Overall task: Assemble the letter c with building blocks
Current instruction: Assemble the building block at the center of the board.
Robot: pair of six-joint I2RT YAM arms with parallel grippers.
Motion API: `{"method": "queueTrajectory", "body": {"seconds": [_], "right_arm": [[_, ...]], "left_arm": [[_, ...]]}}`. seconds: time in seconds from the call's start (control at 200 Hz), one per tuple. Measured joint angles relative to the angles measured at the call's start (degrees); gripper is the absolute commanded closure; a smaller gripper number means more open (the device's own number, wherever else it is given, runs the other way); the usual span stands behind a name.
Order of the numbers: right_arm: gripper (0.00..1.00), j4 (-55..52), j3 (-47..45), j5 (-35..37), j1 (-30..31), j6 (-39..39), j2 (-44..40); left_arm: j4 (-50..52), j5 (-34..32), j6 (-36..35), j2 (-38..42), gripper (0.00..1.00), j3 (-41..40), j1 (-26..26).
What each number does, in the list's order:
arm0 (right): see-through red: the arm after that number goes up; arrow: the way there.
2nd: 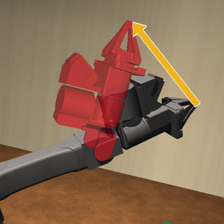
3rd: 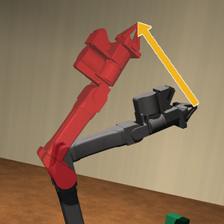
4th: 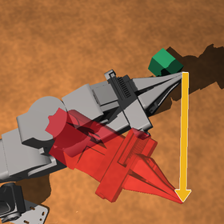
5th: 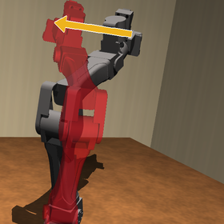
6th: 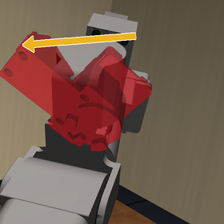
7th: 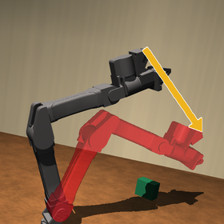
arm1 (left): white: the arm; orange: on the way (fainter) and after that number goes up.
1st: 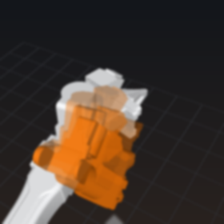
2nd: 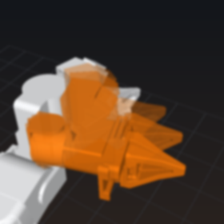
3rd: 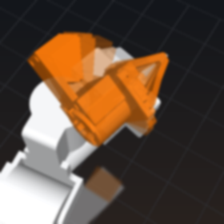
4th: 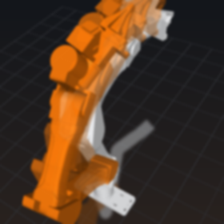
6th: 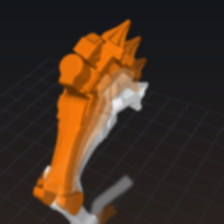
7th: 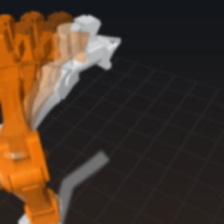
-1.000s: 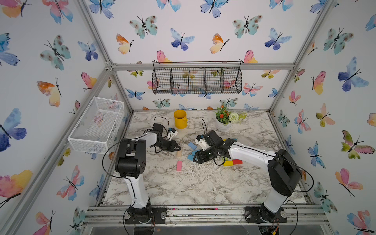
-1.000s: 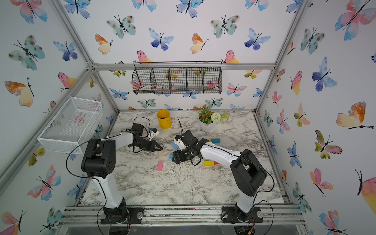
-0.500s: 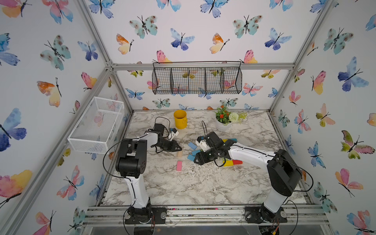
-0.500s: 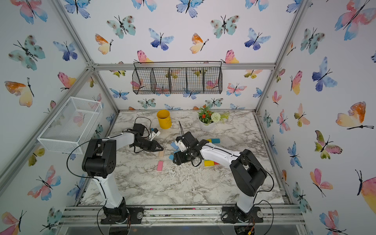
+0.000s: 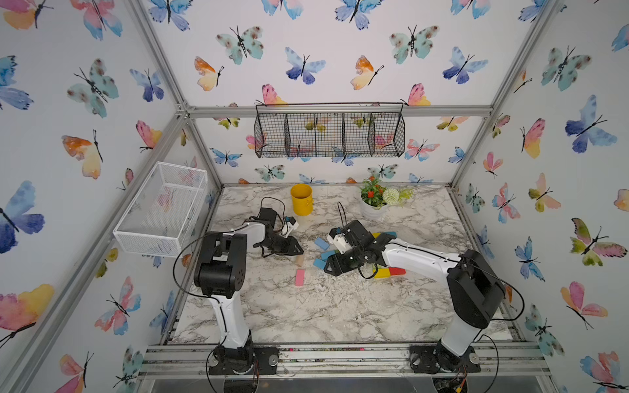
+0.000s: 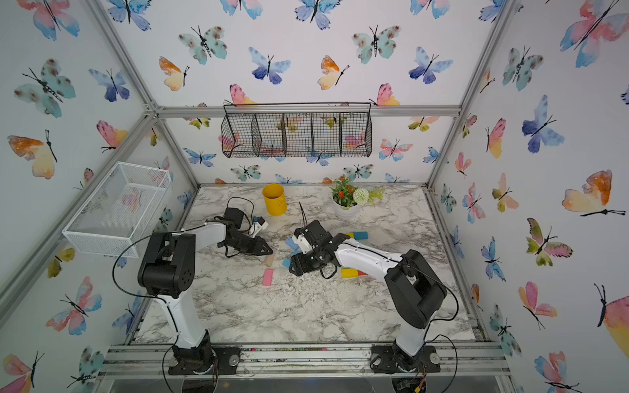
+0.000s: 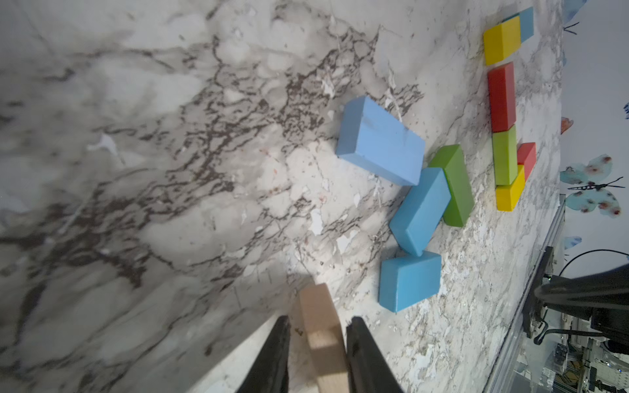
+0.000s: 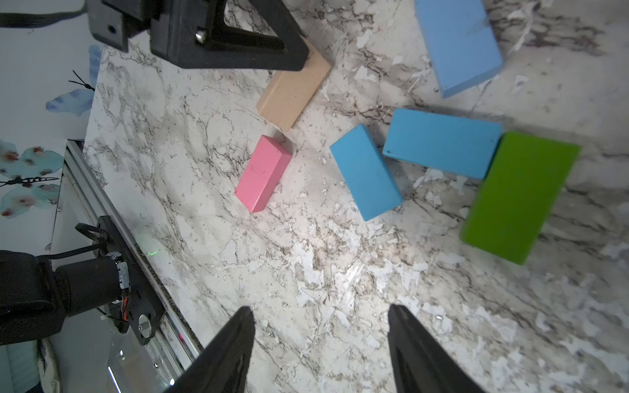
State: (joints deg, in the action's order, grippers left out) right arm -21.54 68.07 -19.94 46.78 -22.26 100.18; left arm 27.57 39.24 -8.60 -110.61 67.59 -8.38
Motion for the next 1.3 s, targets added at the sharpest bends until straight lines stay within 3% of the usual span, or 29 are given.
{"method": "queueTrajectory", "body": {"seconds": [0.26, 0.505, 0.726, 0.921, 1.301], "right_arm": [[0.34, 0.02, -0.02, -0.11, 0.0, 0.0, 0.0], [0.34, 0.26, -0.04, -0.59, 0.0, -0.02, 0.0], [0.35, 0.26, -0.04, -0.63, 0.0, -0.07, 0.0], [0.35, 0.11, 1.01, -0.66, 0.0, -0.2, 0.39], [0.54, 4.52, 12.2, -2.4, 0.0, -5.88, 10.54]], "left_arm": [[-0.09, -3.43, 2.56, 1.22, 0.55, -1.14, -0.09], [-2.25, -4.28, 6.38, 10.16, 0.53, -5.79, -0.2], [-4.37, -6.29, 9.18, 18.95, 0.69, -10.21, -0.26], [-4.26, -8.61, 10.29, 20.33, 0.66, -12.33, -0.26], [-3.21, -9.31, 9.42, 17.62, 0.71, -13.03, -0.26]]}}
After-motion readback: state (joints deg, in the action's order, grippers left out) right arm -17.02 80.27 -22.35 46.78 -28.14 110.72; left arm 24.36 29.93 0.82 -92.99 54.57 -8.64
